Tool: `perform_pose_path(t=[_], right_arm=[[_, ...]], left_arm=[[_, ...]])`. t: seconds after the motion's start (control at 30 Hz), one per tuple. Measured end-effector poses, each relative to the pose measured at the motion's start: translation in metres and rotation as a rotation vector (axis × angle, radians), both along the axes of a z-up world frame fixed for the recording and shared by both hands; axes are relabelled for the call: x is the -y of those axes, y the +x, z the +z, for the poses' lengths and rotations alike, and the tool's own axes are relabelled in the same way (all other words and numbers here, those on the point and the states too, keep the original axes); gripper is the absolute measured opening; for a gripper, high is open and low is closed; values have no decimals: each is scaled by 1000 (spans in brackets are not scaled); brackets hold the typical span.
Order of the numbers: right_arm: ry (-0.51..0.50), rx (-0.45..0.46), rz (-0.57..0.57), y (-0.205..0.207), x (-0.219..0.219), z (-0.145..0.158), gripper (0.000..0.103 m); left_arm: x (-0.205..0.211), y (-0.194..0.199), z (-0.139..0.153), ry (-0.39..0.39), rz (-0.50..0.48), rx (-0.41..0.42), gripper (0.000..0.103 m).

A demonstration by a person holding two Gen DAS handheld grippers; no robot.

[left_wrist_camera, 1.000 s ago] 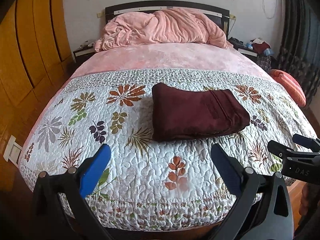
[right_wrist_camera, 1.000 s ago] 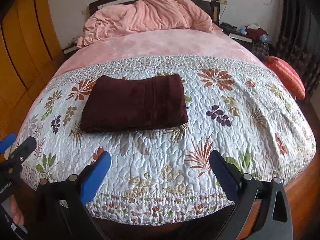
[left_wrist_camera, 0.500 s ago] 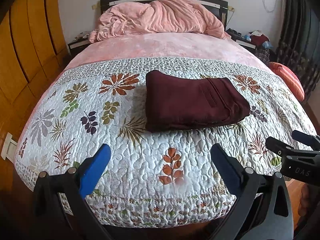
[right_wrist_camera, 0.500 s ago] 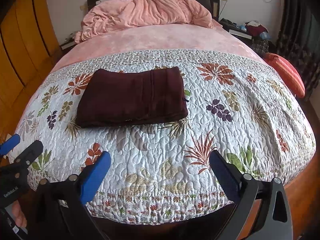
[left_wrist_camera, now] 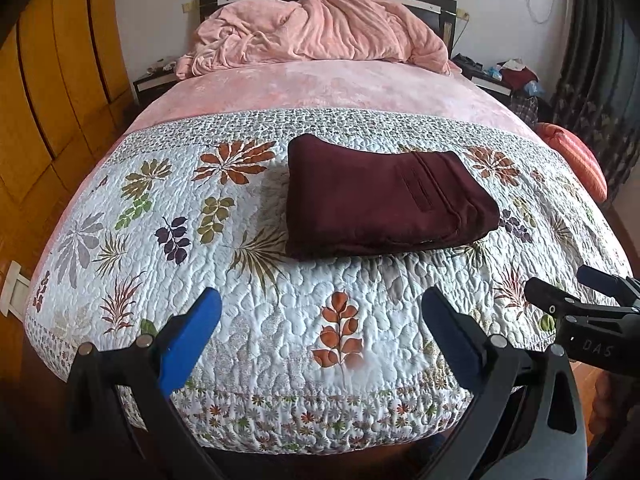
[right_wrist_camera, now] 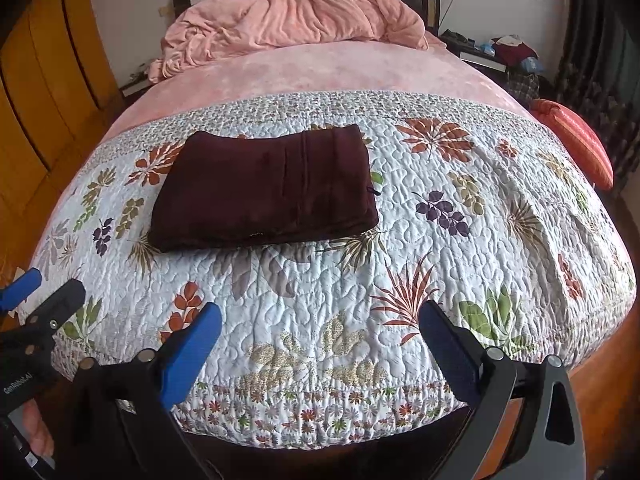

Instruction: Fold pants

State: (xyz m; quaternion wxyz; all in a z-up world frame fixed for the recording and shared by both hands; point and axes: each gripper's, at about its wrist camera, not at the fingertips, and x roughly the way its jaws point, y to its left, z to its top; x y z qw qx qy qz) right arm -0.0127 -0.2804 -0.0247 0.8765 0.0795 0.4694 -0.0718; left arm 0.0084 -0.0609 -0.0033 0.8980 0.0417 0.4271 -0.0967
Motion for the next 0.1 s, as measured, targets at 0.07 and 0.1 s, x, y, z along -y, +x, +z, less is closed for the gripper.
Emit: perform_pose_path(t=[0.07,0.1], right_arm=[[1,2,2,0,0,0,99],[2,3,3,0,0,1,99]], left_arm=[[0,0,0,-1,-1,0,100],[0,0,0,-1,-2,0,100]])
